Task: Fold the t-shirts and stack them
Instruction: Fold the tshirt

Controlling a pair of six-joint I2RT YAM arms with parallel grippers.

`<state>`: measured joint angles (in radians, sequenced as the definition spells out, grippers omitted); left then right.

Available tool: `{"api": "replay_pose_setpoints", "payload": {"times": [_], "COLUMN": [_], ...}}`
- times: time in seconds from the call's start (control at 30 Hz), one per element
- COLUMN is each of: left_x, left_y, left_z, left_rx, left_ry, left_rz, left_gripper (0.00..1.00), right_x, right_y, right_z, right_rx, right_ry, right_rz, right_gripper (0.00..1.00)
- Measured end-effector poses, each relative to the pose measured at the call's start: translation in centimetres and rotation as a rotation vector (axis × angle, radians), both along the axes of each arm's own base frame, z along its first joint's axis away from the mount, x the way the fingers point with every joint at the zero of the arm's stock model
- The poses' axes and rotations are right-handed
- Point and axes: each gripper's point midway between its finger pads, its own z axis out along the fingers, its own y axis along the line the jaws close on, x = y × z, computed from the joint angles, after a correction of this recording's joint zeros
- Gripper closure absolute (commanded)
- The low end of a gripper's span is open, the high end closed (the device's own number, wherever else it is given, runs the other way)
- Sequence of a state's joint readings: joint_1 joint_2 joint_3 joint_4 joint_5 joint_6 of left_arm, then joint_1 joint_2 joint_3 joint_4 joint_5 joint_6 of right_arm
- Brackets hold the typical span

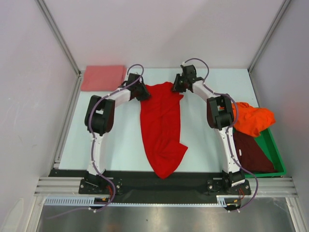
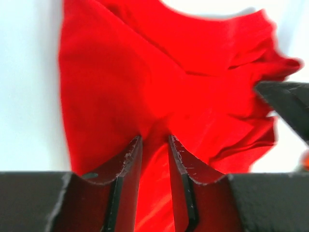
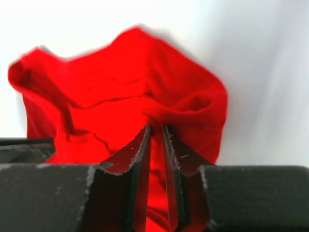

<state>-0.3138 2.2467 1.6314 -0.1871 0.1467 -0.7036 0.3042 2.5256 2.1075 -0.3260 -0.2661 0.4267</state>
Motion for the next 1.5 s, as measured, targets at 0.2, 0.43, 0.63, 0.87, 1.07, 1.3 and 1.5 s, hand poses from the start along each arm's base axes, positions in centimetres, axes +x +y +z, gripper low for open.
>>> {"api": "replay_pose_setpoints", "payload": {"times": [0.2,0.43,0.63,0.87,1.07,1.3,1.5], "left_x": [2.2,6.1,7.7,8.2,7.6,5.4,-1.7], "left_y": [-2.8,-3.7,-2.7,0.2,2.0,4.0,3.6], "left_z": [-0.1,0.1,0.2,0.4,1.3,8.2,19.8], "left_rx": [-0.258,-0.431,-0.439,-0.369,-0.237,-0.068,0.000], "left_ry": [0.020,0.031,0.029,0.008,-0.014,-0.122,-0.323], "left_rz": [0.028,0.011,0.017,0.021,-0.002,-0.031,-0.064], "left_gripper": [0.65,0.65,0.64,0.58,0.53,0.43,0.40], "right_x": [1.2,4.8,6.3,7.2,7.5,6.2,2.0], "right_y": [-0.8,-1.8,-3.3,-6.5,-7.2,-7.1,-8.8], "right_z": [0.0,0.0,0.2,0.7,1.3,2.4,8.6], "right_rx": [0.040,0.162,0.182,0.156,0.146,0.055,-0.048], "right_ry": [0.002,-0.010,-0.035,-0.047,-0.077,-0.075,-0.035], "right_rz": [-0.086,-0.145,-0.167,-0.186,-0.142,-0.087,-0.118], "right_gripper": [0.77,0.75,0.72,0.60,0.45,0.30,0.18]}}
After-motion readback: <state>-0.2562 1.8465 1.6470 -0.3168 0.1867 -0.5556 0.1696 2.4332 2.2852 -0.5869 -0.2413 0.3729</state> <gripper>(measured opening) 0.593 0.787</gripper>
